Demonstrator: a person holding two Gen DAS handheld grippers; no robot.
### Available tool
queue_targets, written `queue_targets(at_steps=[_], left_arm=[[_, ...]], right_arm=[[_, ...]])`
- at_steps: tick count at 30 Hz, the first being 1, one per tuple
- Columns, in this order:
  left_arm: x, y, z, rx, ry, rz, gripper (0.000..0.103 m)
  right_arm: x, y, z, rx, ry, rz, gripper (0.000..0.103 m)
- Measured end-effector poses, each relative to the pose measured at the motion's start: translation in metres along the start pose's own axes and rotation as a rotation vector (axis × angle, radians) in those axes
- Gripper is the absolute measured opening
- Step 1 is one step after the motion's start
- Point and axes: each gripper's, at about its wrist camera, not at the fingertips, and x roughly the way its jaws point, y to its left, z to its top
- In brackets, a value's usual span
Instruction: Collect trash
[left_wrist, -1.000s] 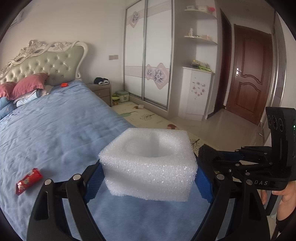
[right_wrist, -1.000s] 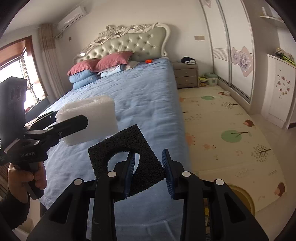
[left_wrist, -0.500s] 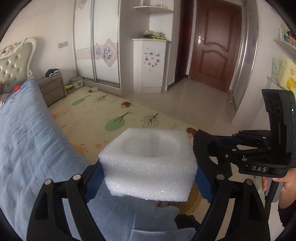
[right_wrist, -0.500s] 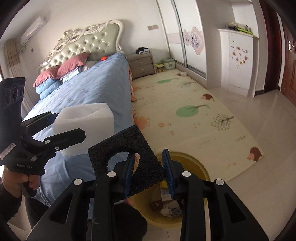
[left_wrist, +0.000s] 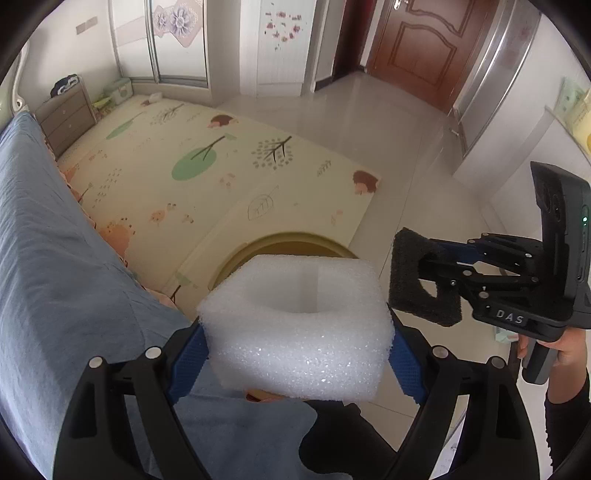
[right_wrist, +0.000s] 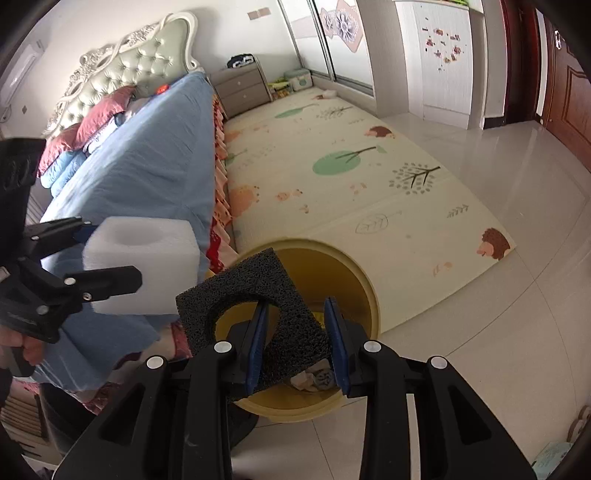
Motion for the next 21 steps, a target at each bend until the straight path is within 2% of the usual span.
queue_targets(at_steps=[3, 4, 5, 6, 7, 11, 21], left_arm=[[0.011, -0.005, 0.005, 0.012, 0.026, 0.003, 0.086], [0.014, -0.005, 0.007, 0.012, 0.034, 0.008, 0.086], [0.018, -0.007, 0.007, 0.011, 0.050, 0.019, 0.088], [0.024, -0.006, 0.009, 0.006, 0.076, 0.029, 0.095], [0.028, -0.007, 0.012, 0.000, 0.097, 0.034, 0.097], [0.037, -0.002, 0.013, -0.027, 0.149, 0.027, 0.098], [0.034, -0.008, 0.004, 0.024, 0.121, 0.049, 0.099]], right_arm=[[0.010, -0.005, -0.002, 0.000, 0.032, 0.004, 0.032], [0.015, -0.008, -0.002, -0.005, 0.046, 0.003, 0.036], [0.020, -0.009, -0.002, -0.009, 0.067, 0.006, 0.051], [0.023, -0.011, -0.003, -0.009, 0.074, 0.008, 0.056], [0.026, -0.012, -0.005, -0.006, 0.075, 0.000, 0.059], [0.035, -0.012, -0.012, -0.012, 0.108, -0.005, 0.059], [0.036, -0.016, -0.012, 0.009, 0.111, 0.005, 0.059]])
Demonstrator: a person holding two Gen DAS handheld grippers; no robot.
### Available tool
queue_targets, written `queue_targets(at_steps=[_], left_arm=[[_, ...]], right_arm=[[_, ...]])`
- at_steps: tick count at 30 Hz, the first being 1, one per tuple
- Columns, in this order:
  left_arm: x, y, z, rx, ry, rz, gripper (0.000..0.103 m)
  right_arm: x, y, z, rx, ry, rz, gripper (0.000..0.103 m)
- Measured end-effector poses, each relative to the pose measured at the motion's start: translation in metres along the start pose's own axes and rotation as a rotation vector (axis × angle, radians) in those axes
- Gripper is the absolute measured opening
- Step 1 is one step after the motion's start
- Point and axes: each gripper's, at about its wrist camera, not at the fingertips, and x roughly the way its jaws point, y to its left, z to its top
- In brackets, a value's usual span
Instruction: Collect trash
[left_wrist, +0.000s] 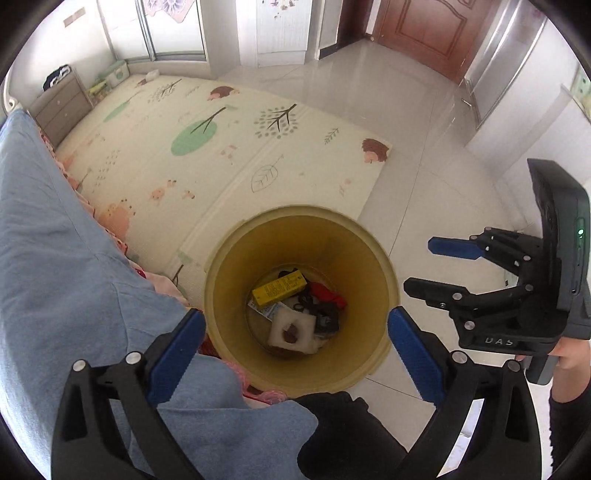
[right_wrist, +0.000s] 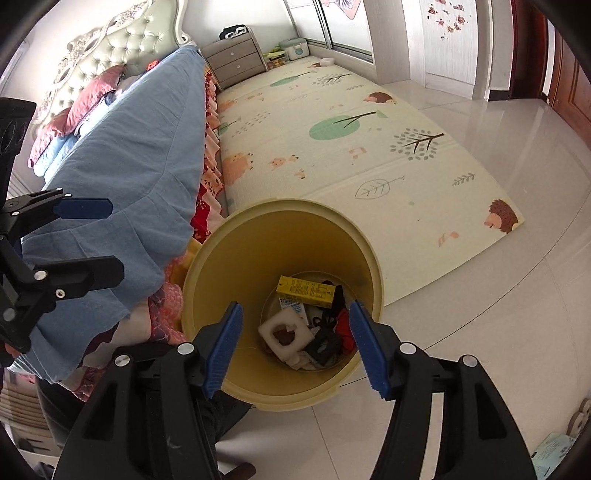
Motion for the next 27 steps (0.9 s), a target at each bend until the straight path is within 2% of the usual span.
queue_targets(at_steps=[6, 10, 13, 15, 21, 23, 27], left_arm=[[-0.002, 0.001, 0.002, 0.004, -0.026, 0.000, 0.099], [-0.013, 0.000, -0.002, 0.014, -0.097, -0.007, 0.099], [-0.029, -0.002, -0.008, 0.031, -0.183, -0.011, 0.099], [-0.043, -0.005, -0.013, 0.048, -0.250, -0.018, 0.099], [-0.095, 0.007, -0.039, 0.040, -0.433, -0.034, 0.099], [-0.114, 0.015, -0.050, 0.023, -0.485, -0.012, 0.099], [-0.151, 0.038, -0.078, -0.030, -0.589, 0.081, 0.099]], right_arm=[[-0.009, 0.005, 0.001, -0.010, -0.012, -0.009, 0.059], [-0.017, 0.010, 0.001, -0.009, -0.031, -0.014, 0.059], [-0.029, 0.018, 0.002, -0.023, -0.071, -0.009, 0.060], [-0.038, 0.024, 0.004, -0.024, -0.110, -0.020, 0.065], [-0.067, 0.061, 0.014, -0.075, -0.189, 0.003, 0.065], [-0.076, 0.083, 0.018, -0.116, -0.216, 0.022, 0.065], [-0.091, 0.129, 0.024, -0.196, -0.306, 0.062, 0.065]])
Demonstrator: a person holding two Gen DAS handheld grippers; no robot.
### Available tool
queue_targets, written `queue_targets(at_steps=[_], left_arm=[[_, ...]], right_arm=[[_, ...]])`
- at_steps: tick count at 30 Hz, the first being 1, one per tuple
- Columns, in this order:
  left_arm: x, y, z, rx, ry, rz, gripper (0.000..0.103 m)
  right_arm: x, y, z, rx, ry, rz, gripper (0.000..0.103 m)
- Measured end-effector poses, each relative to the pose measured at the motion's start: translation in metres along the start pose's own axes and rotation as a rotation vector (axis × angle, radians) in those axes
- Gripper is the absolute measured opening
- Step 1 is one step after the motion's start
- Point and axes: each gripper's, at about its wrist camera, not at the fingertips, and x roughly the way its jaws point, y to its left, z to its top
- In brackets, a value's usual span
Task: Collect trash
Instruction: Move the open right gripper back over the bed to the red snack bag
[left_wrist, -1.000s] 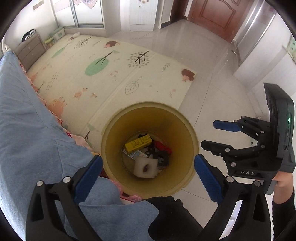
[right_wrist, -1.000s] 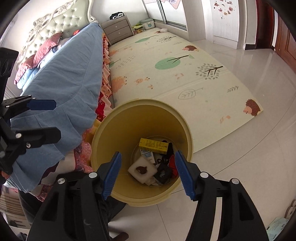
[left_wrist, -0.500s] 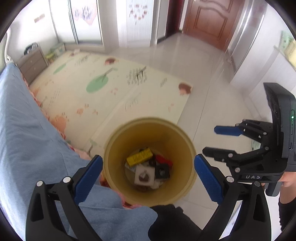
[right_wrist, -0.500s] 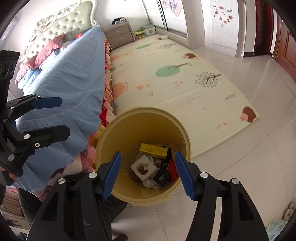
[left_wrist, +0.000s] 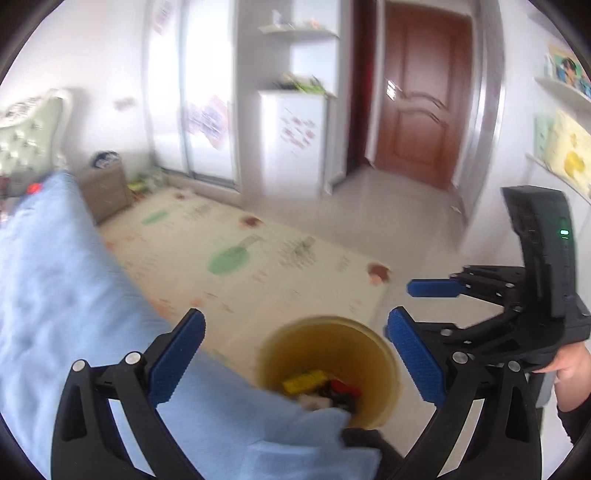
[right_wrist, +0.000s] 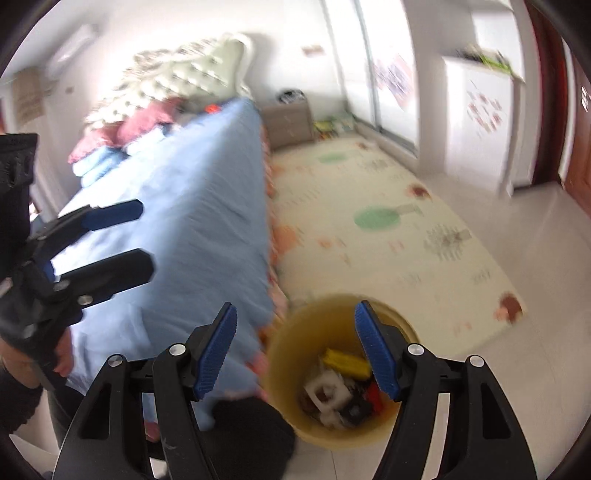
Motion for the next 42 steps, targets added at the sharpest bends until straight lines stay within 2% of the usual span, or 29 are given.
queue_targets(at_steps=[4, 7, 10, 18, 24, 30, 37, 42], left_arm=[[-0.044, 0.039, -0.011, -0.059, -0.074, 0.116, 0.099], [-0.075, 0.071, -0.022, -0.114, -0.111, 0.193, 0.099], [-0.103, 0.101, -0.034, -0.162, -0.130, 0.272, 0.099], [-0.175, 0.184, -0.078, -0.300, -0.146, 0.465, 0.099], [-0.228, 0.233, -0.113, -0.376, -0.184, 0.571, 0.099], [-0.269, 0.273, -0.144, -0.434, -0.194, 0.662, 0.099], [-0.292, 0.309, -0.169, -0.480, -0.201, 0.700, 0.099], [-0.294, 0.337, -0.184, -0.531, -0.187, 0.715, 0.099]], right_arm=[[0.000, 0.046, 0.019, -0.063, -0.083, 0.054, 0.081], [0.012, 0.080, 0.032, -0.104, -0.101, 0.100, 0.082], [0.026, 0.116, 0.042, -0.132, -0.110, 0.165, 0.090], [0.061, 0.230, 0.056, -0.220, -0.113, 0.340, 0.095], [0.090, 0.302, 0.060, -0.239, -0.059, 0.455, 0.095], [0.114, 0.355, 0.061, -0.269, -0.020, 0.494, 0.095], [0.147, 0.394, 0.063, -0.313, 0.032, 0.500, 0.095], [0.173, 0.415, 0.066, -0.333, 0.082, 0.501, 0.095]])
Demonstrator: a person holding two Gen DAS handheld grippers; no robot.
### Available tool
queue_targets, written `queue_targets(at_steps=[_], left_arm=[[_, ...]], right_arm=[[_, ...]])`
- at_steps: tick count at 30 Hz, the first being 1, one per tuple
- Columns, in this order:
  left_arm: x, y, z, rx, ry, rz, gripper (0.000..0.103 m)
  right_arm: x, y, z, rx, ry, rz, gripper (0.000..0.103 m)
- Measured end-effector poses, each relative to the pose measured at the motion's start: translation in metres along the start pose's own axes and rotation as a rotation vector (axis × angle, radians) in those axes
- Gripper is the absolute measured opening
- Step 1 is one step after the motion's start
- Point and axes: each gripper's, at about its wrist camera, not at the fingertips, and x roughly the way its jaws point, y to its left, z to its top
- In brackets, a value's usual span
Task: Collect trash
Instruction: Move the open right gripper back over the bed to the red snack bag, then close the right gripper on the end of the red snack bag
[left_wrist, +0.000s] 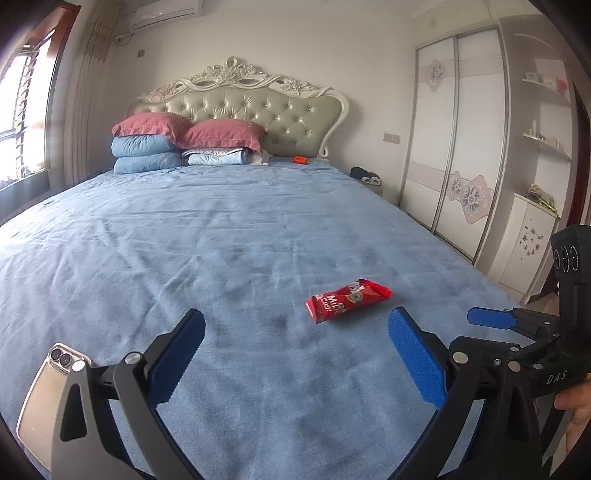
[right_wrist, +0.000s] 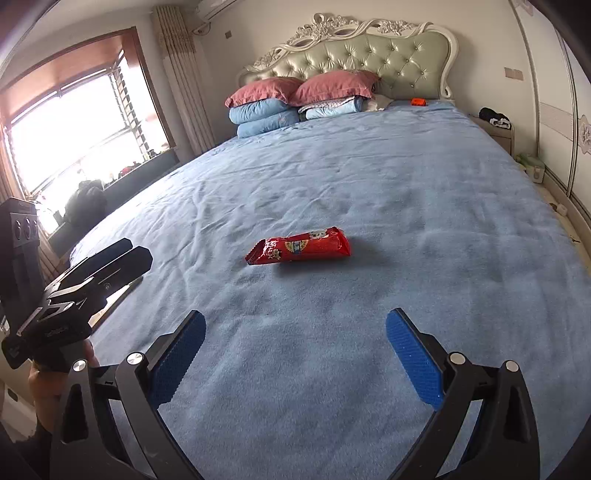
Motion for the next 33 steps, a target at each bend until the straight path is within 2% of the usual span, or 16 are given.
queue_targets(at_steps=[5, 9, 13, 19, 24, 30, 33], left_arm=[[0.019, 0.023, 0.005, -0.043, 0.010, 0.027, 0.099], [0.034, 0.033, 0.010, -0.077, 0.036, 0.018, 0.099], [0.044, 0.033, 0.012, -0.069, 0.053, 0.014, 0.099], [0.053, 0.041, 0.014, -0.089, 0.073, 0.011, 0.099], [0.059, 0.041, 0.016, -0.102, 0.075, 0.012, 0.099], [0.063, 0.036, 0.014, -0.091, 0.085, 0.009, 0.099], [0.063, 0.033, 0.013, -0.085, 0.087, 0.012, 0.099]], right_arm=[[0.033, 0.002, 0.015, 0.013, 0.052, 0.024, 0.095], [0.054, 0.006, 0.032, -0.032, 0.068, -0.007, 0.095], [0.072, 0.003, 0.047, -0.070, 0.111, -0.012, 0.095], [0.095, 0.015, 0.056, -0.289, 0.210, -0.024, 0.095], [0.112, 0.021, 0.061, -0.426, 0.245, -0.050, 0.095], [0.138, 0.023, 0.066, -0.549, 0.301, -0.006, 0.095], [0.148, 0.022, 0.061, -0.569, 0.337, 0.029, 0.093]])
